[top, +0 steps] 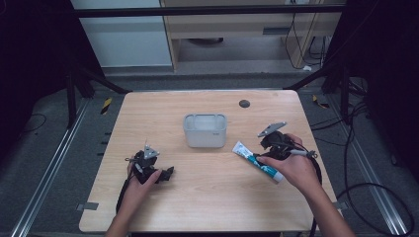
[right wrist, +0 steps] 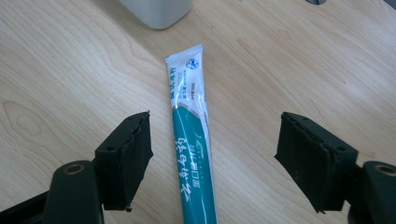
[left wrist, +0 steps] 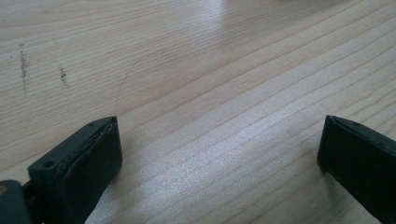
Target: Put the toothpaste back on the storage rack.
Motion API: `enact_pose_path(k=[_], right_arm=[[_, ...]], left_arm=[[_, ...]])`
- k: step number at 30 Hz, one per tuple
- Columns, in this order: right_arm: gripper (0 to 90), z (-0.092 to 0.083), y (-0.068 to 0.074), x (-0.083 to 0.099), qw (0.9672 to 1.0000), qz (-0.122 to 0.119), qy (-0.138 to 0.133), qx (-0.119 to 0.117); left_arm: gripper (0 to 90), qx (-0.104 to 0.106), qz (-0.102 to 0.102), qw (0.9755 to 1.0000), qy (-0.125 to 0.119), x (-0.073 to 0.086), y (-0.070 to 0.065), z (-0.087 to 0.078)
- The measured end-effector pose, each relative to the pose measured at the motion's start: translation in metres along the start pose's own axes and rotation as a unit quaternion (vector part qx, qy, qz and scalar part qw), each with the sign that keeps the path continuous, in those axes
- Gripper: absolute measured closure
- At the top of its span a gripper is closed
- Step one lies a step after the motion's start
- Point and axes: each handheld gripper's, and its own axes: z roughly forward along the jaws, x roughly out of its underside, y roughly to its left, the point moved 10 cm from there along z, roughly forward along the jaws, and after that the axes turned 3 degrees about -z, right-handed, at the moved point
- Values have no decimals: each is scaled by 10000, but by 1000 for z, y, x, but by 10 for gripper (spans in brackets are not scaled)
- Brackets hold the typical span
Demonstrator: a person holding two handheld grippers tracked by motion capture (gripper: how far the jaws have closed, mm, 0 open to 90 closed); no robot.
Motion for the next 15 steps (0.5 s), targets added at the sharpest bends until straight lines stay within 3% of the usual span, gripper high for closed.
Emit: enact_pose_path(k=[5, 15], right_arm=[[318, 1, -3, -3, 9997, 145, 144, -130], [454, 5, -5, -6, 9987, -29, 351, -365]], left_arm=[[0, 20, 11, 10000, 1, 2, -1, -2], [0, 3, -23, 10000, -6, 1, -1, -1]])
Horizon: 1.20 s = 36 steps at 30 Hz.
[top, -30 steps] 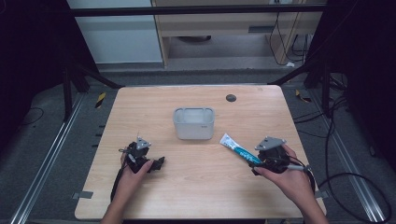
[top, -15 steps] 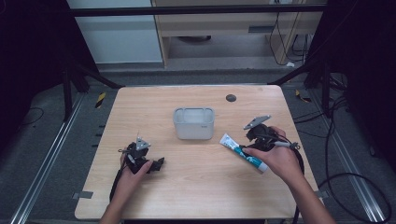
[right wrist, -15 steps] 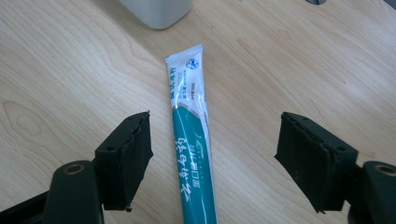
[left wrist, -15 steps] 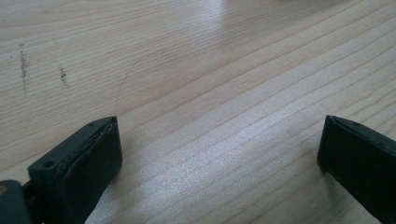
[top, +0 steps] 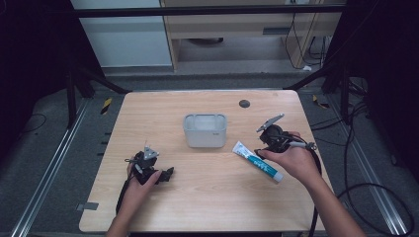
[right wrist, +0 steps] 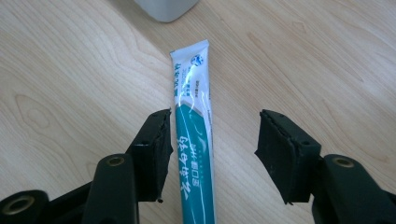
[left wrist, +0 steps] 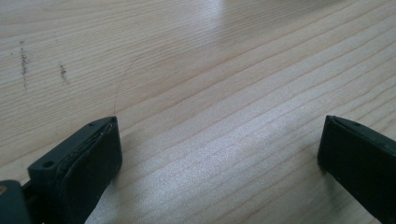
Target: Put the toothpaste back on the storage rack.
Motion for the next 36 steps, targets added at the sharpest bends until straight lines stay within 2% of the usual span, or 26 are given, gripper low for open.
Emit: enact_pose_path(k=[7, 11, 18, 28, 33, 36], right_arm=[[513, 13, 4, -8, 9998, -105, 166, -88], [540, 28, 6, -7, 9988, -229, 429, -30], [573, 40, 10, -7, 9978, -244, 604, -138], [602, 44, 11, -9, 9974, -185, 664, -221], [643, 46, 16, -9, 9973, -211, 651, -268], [653, 51, 18, -6, 9966, -202, 731, -316]], left_arm=[[0, 5, 9, 10000, -3, 0, 0, 0], [0, 9, 17, 10000, -1, 0, 0, 0], [0, 20, 29, 10000, -2, -1, 0, 1], [0, 23, 33, 10000, -3, -1, 0, 1], [0, 28, 41, 10000, -3, -1, 0, 1], [0, 31, 46, 10000, -1, -1, 0, 1]])
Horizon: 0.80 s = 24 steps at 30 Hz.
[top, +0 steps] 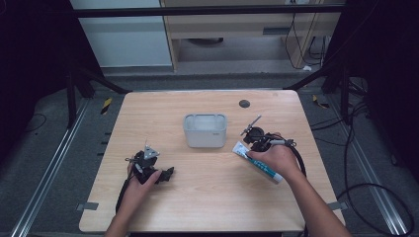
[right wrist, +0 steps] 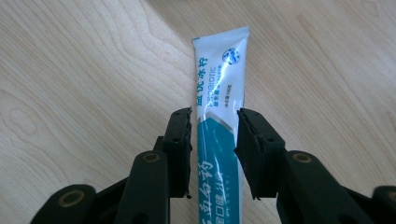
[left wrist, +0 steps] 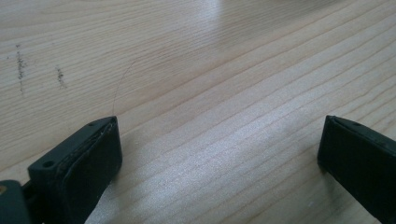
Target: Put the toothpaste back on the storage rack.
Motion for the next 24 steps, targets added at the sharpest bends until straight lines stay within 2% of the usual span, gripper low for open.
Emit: enact_pose_path(k=[8, 18, 24], right_arm=[[618, 12, 0, 1, 9999, 61, 92, -45], [592, 27, 3, 1, 9996, 1, 272, -62], [584, 32, 1, 2, 9995, 16, 325, 0]], left_arm=[[0, 10, 18, 10000, 15, 0, 0, 0], [0, 12, 19, 10000, 13, 0, 0, 0], [0, 13, 20, 10000, 13, 0, 0, 0]])
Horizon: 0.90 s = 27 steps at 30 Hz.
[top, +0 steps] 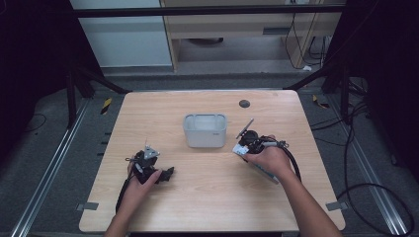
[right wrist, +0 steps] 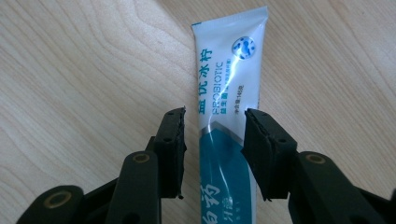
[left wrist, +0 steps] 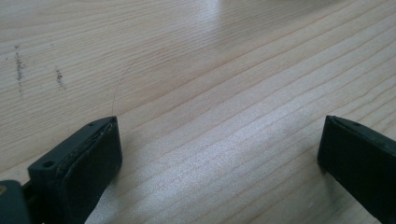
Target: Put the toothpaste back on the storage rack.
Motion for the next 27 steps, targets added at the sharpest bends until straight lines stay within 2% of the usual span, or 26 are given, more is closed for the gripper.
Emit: enact_pose_path(k=[2, 3, 5, 13, 19, 27], right_arm=[[584, 0, 0, 0, 10000, 41, -17, 13], [584, 2, 0, -1, 9999, 139, -86, -13], [583, 5, 0, 1, 9999, 150, -84, 5], [574, 10, -2, 1, 9997, 121, -171, 133], [594, 12, -5, 1, 9996, 160, -158, 179], [615, 14, -8, 2, 9997, 96, -89, 228]], left_arm=[[0, -1, 2, 10000, 1, 0, 0, 0], [0, 1, 0, 10000, 0, 0, 0, 0], [0, 1, 0, 10000, 0, 0, 0, 0], [0, 5, 4, 10000, 0, 0, 0, 0], [0, 13, 12, 10000, 1, 0, 0, 0], [0, 15, 20, 10000, 2, 0, 0, 0]])
